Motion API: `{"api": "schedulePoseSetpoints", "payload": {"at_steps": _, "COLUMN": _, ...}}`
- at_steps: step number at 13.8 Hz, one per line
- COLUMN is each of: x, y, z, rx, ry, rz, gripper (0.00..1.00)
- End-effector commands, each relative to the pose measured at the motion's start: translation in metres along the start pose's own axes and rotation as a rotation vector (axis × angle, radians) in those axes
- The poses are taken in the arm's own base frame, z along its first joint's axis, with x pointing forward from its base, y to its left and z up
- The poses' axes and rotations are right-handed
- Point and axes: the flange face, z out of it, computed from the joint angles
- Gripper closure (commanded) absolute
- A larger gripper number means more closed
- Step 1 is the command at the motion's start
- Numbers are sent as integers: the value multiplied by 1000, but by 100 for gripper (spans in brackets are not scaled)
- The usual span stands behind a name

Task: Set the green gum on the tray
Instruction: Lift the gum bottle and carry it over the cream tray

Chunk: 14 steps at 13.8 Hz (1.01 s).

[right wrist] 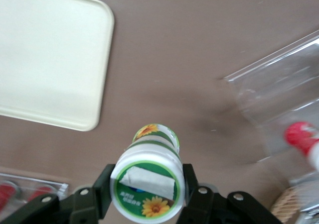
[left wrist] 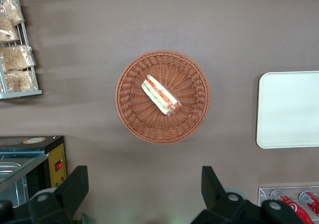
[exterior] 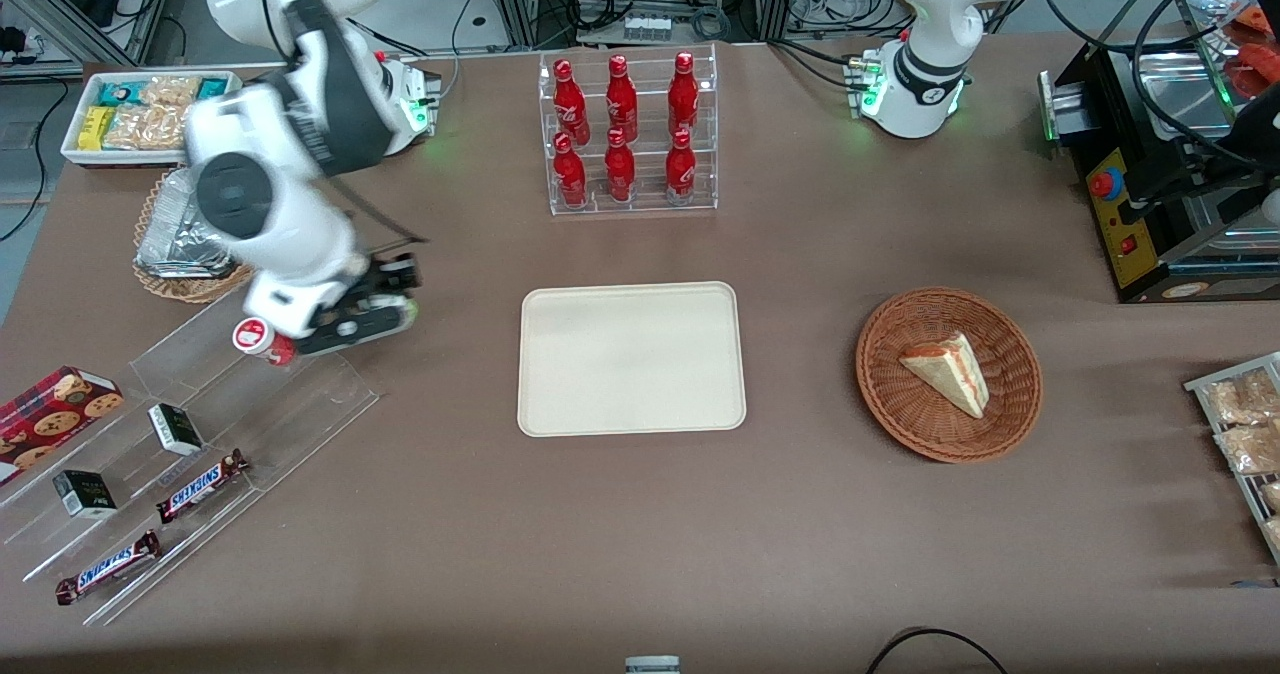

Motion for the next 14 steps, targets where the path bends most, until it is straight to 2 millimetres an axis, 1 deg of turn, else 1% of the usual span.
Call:
{"api": "schedulePoseSetpoints", "payload": {"at_steps": 1, "x": 17, "y": -59, "z": 8, "rx": -2, "ry": 14, "rz": 115, "gripper": 100}}
{"api": "schedulePoseSetpoints", "payload": {"at_steps": 3, "x": 25, "y": -112, "z": 20, "rx": -4, "ry": 23, "rz": 196, "gripper": 100}}
{"api": "schedulePoseSetpoints", "payload": {"at_steps": 4, "x": 30, "y": -129, "z": 25, "rx": 15, "ry": 29, "rz": 236, "gripper": 100}}
{"api": "schedulePoseSetpoints", "payload": {"at_steps": 6, "x": 37, "y": -157, "z": 38, "rx": 66, "ry": 39, "rz": 306, "gripper": 100}}
{"api": "schedulePoseSetpoints", "payload": {"at_steps": 8, "x": 44, "y": -180, "z": 53, "rx": 82, "ry": 63, "rz": 351, "gripper": 100}}
{"api": "schedulePoseSetpoints", "payload": {"at_steps": 10, "x": 52, "y": -198, "z": 66, "rx": 96, "ry": 84, "rz": 382, "gripper": 100}}
{"api": "schedulePoseSetpoints", "payload": {"at_steps": 13, "x": 62, "y": -209, "z": 80, "rx": 157, "ry": 116, "rz": 445, "gripper": 100}}
{"api": "schedulePoseSetpoints", "payload": {"at_steps": 14, "x": 62, "y": -217, "z": 84, "rx": 173, "ry": 118, "rz": 444, "gripper": 100}}
